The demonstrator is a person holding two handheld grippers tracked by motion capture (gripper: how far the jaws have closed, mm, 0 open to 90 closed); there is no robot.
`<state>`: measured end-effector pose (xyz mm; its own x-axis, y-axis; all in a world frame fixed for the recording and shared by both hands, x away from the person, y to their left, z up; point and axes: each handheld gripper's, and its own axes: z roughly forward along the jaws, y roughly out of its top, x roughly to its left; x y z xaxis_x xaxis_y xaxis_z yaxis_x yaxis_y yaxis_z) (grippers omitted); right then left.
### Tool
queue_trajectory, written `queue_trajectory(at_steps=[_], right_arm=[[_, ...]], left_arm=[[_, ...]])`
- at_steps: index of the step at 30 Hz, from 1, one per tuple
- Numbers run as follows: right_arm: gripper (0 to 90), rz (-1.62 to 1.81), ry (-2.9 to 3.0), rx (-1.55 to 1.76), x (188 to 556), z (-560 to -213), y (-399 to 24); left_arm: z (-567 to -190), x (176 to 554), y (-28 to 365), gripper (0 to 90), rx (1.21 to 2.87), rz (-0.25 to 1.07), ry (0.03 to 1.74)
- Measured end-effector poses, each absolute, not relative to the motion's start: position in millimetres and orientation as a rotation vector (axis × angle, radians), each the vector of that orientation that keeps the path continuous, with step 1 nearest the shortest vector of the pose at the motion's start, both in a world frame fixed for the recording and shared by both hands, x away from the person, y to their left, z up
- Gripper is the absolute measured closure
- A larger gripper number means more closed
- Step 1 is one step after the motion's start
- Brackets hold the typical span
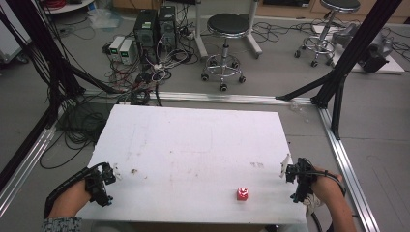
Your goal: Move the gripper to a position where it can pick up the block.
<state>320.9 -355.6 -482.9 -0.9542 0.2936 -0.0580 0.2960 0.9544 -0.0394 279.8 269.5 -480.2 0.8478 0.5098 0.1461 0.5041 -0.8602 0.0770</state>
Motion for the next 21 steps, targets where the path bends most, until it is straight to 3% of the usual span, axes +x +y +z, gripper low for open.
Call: queue_trajectory(at_steps=[7, 21], right_arm=[[0.7, -0.156, 3.069, 0.309, 329, -473, -344], [0.7, -0.076, 3.122, 0.067, 327, -465, -272]], left_arm=[[-481, 280, 269, 22.1, 2.983, 0.252, 0.822], [-479, 280, 268, 22.1, 2.985, 0.262, 0.808]])
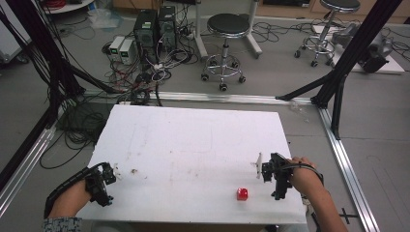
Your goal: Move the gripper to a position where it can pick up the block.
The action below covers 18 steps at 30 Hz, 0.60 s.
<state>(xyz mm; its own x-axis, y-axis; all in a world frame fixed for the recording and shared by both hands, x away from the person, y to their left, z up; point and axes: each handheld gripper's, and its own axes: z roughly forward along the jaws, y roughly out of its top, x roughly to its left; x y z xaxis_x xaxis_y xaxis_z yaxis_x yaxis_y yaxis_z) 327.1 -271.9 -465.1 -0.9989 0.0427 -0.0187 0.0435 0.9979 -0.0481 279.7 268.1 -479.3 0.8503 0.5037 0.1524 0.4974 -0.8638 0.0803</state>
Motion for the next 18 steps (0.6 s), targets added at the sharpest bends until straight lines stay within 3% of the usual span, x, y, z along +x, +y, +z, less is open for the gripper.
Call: queue_trajectory(at_steps=[18], right_arm=[[0.7, -0.024, 3.160, -0.052, 322, -497, -199]], left_arm=[[-475, 279, 269, 22.1, 2.962, 0.274, 0.806]])
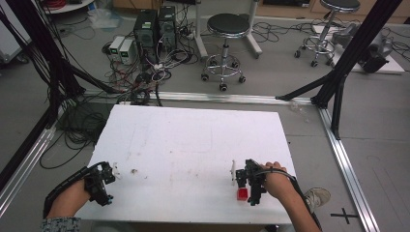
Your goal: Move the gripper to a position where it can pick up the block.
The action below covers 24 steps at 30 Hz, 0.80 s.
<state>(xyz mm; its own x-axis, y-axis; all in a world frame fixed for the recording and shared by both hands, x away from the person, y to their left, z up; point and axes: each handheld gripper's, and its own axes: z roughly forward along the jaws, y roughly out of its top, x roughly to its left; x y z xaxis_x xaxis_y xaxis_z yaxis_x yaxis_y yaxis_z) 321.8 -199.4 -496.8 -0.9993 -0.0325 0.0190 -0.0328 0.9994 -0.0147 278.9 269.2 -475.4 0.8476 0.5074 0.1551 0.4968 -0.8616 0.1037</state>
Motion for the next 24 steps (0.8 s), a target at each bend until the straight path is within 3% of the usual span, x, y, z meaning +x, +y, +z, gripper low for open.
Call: queue_trajectory(at_steps=[24], right_arm=[[0.7, -0.057, -3.067, -0.079, 315, -522, -190]], left_arm=[[-476, 279, 271, 22.1, 2.953, 0.268, 0.816]])
